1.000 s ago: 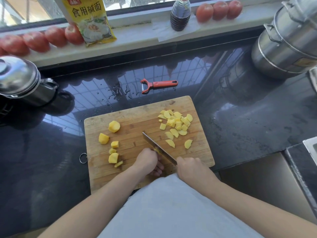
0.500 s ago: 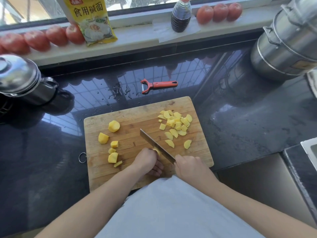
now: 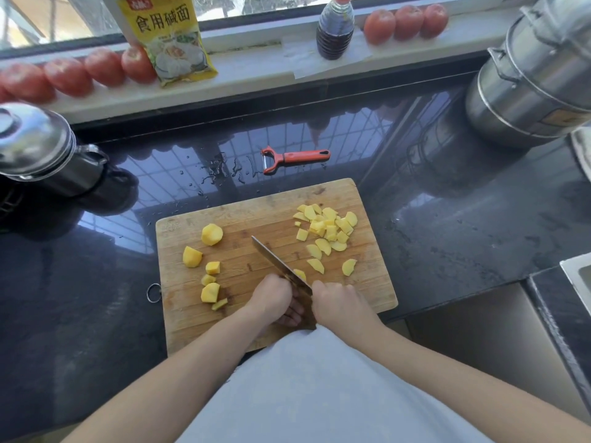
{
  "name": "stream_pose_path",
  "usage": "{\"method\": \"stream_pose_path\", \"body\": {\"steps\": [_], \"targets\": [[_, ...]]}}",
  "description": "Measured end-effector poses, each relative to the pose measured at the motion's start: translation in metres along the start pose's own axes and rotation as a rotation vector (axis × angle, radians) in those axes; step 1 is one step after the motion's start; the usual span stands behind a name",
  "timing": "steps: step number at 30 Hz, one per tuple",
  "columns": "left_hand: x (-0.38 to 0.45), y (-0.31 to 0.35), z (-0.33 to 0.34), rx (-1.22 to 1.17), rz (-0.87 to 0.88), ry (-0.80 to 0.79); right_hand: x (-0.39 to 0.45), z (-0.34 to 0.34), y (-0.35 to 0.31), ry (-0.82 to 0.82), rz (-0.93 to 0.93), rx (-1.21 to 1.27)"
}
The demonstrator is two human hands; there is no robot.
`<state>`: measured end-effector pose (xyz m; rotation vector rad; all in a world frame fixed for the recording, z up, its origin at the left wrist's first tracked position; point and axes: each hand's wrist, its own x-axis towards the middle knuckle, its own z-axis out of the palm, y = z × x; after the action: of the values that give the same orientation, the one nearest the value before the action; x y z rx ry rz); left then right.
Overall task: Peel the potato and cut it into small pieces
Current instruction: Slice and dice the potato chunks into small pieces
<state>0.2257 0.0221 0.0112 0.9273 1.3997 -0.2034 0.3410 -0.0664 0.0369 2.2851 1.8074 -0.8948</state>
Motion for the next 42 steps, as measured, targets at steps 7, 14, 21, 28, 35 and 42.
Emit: {"method": "stream_pose_path", "body": {"steps": [7,14,21,28,35,42], "targets": [[-0.006,0.000,-0.002,-0.039,0.014,-0.006,-0.007,-0.003,0.011,0.110,-0.038,0.119],[0.001,-0.001,0.000,-0.035,-0.012,0.008,-0.017,0.001,0.019,-0.028,-0.053,-0.054],[-0.002,-0.001,0.002,-0.027,0.015,0.024,-0.034,-0.004,0.029,-0.117,0.028,-0.094],[0.000,-0.002,0.003,-0.018,0.017,0.032,-0.036,-0.006,0.025,-0.129,0.034,-0.143],[-0.001,-0.002,0.004,-0.006,0.019,0.035,-0.034,-0.007,0.017,-0.143,0.028,-0.060],[-0.006,0.002,0.005,0.013,0.020,0.033,-0.016,0.002,0.010,-0.104,0.017,-0.004]]}}
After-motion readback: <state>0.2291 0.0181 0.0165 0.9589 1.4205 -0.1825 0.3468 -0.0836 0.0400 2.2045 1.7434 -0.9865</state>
